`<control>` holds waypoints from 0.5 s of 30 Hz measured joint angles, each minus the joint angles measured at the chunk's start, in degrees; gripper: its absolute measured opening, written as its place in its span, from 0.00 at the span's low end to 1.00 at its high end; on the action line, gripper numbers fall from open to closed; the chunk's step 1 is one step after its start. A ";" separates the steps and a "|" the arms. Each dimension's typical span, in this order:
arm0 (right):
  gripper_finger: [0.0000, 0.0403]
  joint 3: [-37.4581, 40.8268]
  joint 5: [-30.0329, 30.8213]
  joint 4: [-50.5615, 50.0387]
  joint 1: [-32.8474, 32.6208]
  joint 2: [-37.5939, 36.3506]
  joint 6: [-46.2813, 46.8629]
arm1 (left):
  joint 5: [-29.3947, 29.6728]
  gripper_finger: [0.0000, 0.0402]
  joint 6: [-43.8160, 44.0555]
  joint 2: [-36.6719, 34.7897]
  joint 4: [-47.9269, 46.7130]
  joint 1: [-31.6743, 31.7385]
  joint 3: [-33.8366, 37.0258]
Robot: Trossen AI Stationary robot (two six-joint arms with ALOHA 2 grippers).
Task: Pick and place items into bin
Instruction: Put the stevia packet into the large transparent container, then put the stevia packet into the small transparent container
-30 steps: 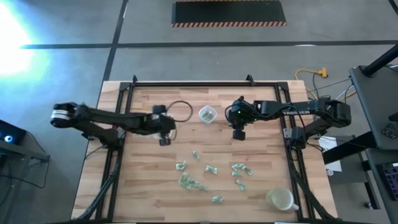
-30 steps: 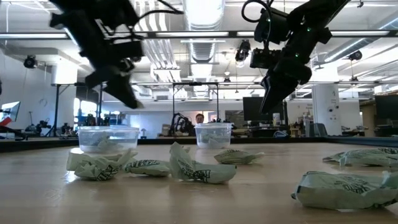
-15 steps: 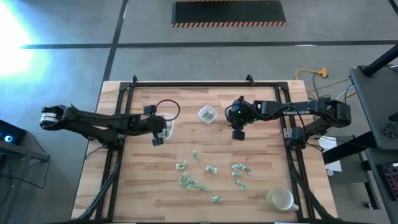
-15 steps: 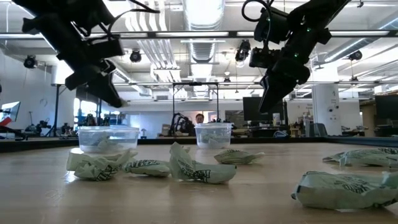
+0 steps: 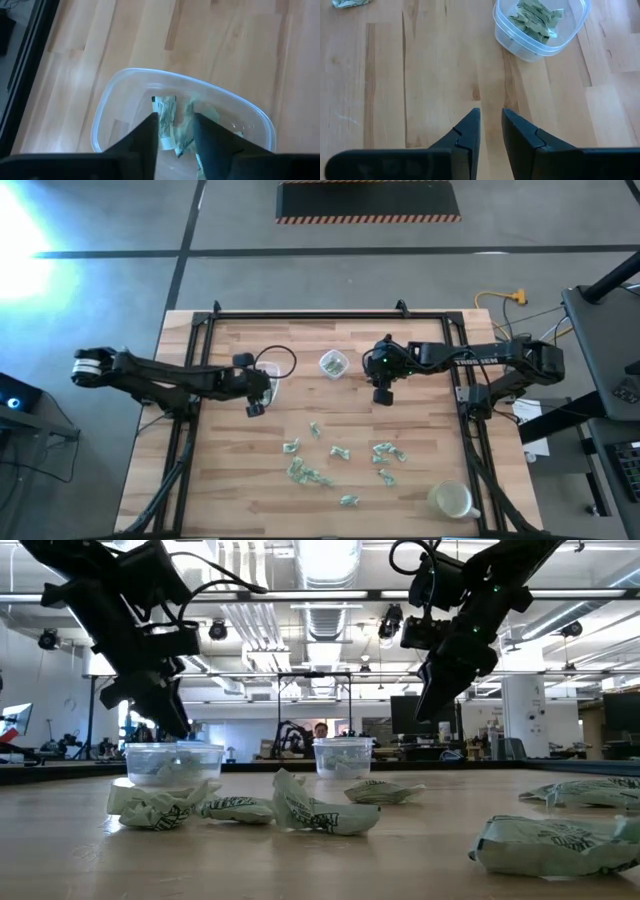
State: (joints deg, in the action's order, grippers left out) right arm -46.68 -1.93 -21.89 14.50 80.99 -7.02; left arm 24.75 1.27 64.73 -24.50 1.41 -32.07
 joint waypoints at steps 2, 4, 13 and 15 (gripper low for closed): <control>0.17 0.00 0.00 0.02 0.00 0.00 -0.01 | 0.00 0.34 0.07 0.19 0.00 0.00 -0.05; 0.17 0.00 0.00 0.04 0.00 0.00 0.04 | 0.00 0.39 0.12 0.23 0.00 0.00 -0.05; 0.20 1.93 -13.43 11.11 -0.56 0.00 -2.49 | -0.03 0.46 -0.04 -1.01 -0.47 0.00 -1.16; 0.20 2.38 -18.12 14.55 -1.37 0.17 -4.80 | -0.41 0.46 -0.04 -1.07 -0.52 0.00 -1.50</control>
State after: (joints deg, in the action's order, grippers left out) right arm -44.29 -20.05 -7.34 13.13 81.16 -11.82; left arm 24.35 1.23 63.66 -25.02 1.41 -33.57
